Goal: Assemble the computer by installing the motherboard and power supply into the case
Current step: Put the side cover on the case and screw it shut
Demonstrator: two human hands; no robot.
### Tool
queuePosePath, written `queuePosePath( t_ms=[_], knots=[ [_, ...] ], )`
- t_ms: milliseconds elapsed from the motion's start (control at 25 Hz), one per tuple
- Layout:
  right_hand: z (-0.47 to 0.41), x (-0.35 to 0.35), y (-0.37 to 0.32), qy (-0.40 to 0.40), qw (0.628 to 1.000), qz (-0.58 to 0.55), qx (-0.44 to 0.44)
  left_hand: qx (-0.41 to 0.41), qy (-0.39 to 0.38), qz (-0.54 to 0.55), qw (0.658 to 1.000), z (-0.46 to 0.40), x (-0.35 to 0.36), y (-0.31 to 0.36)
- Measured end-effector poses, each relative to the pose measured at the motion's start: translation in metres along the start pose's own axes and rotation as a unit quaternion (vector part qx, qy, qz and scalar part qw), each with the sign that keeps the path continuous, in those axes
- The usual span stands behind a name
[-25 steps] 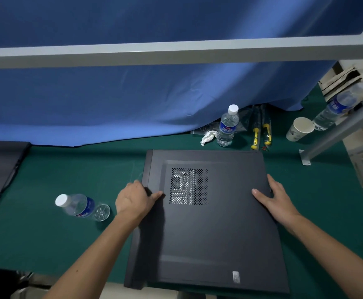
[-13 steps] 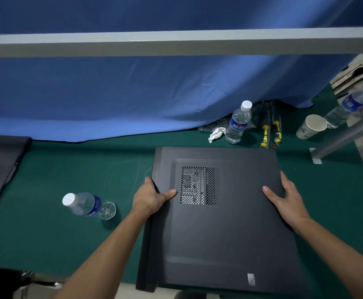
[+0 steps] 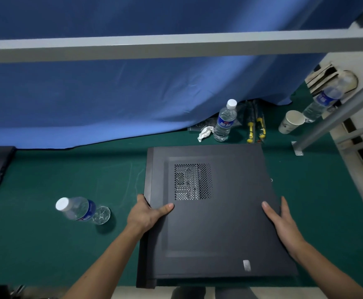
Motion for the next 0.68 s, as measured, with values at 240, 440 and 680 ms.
queuePosePath(
  t_ms=[240, 440, 680],
  knots=[
    [0.002, 0.003, 0.001, -0.037, 0.999, -0.004, 0.000, -0.005, 0.005, 0.038, 0.999, 0.000, -0.002, -0.008],
    [0.006, -0.003, 0.011, 0.000, 0.999, 0.025, -0.034, -0.012, -0.019, 0.070, 0.997, 0.019, 0.005, -0.021],
    [-0.001, 0.003, 0.008, 0.038, 0.990, 0.086, -0.108, -0.004, 0.017, 0.086, 0.996, 0.014, 0.003, -0.024]
  ],
)
Point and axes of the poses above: each hand's wrist, its own z-axis away from the middle knuckle, its own x-axis out of the palm, y = z × x, the point moved 5 cm from there along -z, towards the middle knuckle, and after that the axes turned 5 degrees about y, right-handed, at the moved point
